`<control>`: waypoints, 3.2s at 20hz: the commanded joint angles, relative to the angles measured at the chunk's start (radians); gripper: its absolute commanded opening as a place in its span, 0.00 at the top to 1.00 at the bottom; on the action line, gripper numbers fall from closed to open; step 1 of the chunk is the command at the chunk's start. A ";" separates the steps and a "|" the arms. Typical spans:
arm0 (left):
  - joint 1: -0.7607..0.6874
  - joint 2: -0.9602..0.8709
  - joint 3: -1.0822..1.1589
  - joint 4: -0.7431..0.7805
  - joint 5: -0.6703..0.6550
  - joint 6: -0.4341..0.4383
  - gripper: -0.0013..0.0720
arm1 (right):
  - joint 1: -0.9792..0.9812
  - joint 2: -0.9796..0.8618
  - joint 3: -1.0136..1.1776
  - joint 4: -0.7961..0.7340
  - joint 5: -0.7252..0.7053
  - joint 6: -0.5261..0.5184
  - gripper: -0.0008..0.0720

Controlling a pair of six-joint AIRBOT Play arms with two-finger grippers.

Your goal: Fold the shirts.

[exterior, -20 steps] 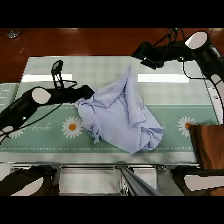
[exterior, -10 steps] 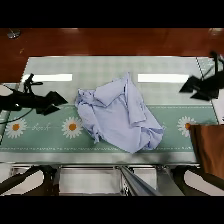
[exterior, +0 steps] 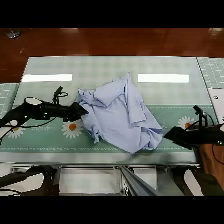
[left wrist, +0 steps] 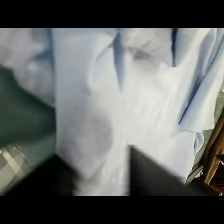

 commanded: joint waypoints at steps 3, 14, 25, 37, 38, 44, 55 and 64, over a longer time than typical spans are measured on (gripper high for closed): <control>-0.035 -0.034 0.074 -0.061 -0.021 0.063 0.93 | 0.069 0.011 -0.057 0.015 0.072 0.031 0.13; -0.035 -0.034 0.080 -0.060 -0.032 0.074 0.93 | 0.450 -0.274 -0.056 0.292 -0.348 0.093 0.14; 0.094 0.075 0.354 -0.237 -0.152 0.089 0.93 | 0.316 -0.304 0.418 0.392 -0.270 -0.097 0.96; 0.367 0.408 1.313 -0.064 -0.114 -0.043 0.93 | 0.164 -0.121 1.480 0.297 -0.125 -0.082 0.96; 0.384 0.443 1.346 -0.013 -0.114 -0.047 0.93 | 0.164 -0.079 1.480 0.267 -0.099 -0.081 0.96; 0.406 0.667 1.368 0.264 -0.221 -0.113 0.93 | 0.164 0.094 1.480 0.111 0.057 -0.021 0.96; 0.285 0.699 0.812 0.220 -0.379 -0.192 0.93 | 0.164 0.120 1.210 0.058 0.160 0.008 0.96; 0.018 0.438 0.293 0.219 0.266 -0.108 0.93 | 0.164 -0.200 0.706 0.133 -0.291 -0.067 0.96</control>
